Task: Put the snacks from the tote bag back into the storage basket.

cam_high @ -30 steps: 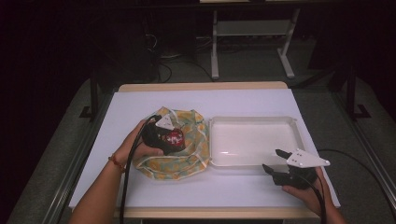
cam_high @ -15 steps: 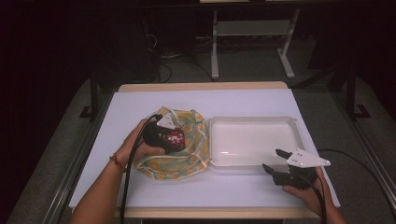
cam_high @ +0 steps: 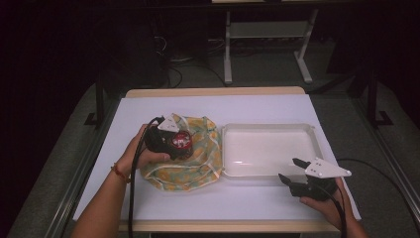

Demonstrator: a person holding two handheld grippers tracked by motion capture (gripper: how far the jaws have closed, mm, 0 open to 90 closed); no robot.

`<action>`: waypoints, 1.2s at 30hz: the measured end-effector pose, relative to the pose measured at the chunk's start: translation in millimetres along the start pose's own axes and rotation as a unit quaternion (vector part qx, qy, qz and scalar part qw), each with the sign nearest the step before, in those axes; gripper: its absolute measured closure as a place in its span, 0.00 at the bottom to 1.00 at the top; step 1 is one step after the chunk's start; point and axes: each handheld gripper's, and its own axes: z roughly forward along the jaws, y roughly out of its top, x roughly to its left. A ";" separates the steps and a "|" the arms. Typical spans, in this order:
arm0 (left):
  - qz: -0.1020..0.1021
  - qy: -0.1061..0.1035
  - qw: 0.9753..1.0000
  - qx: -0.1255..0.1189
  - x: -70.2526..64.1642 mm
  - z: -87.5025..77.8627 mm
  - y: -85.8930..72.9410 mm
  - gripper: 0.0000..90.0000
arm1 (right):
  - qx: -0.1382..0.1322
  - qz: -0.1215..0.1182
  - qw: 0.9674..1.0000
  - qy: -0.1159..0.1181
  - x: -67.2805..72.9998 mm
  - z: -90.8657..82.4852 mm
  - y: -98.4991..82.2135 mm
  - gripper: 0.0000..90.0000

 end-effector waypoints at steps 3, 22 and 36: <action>-0.003 0.005 1.000 -0.005 0.9 -3.4 1.1 0.27 | 0.000 0.000 1.000 -0.001 0.2 -0.2 0.2 0.32; -0.005 0.005 0.999 -0.034 -0.8 -21.1 14.0 0.27 | -0.005 0.003 1.000 -0.003 -0.5 -1.5 0.7 0.32; 0.015 -0.004 0.999 -0.038 -10.0 -22.1 41.6 0.27 | -0.006 0.009 1.000 -0.003 -1.0 -0.5 1.0 0.32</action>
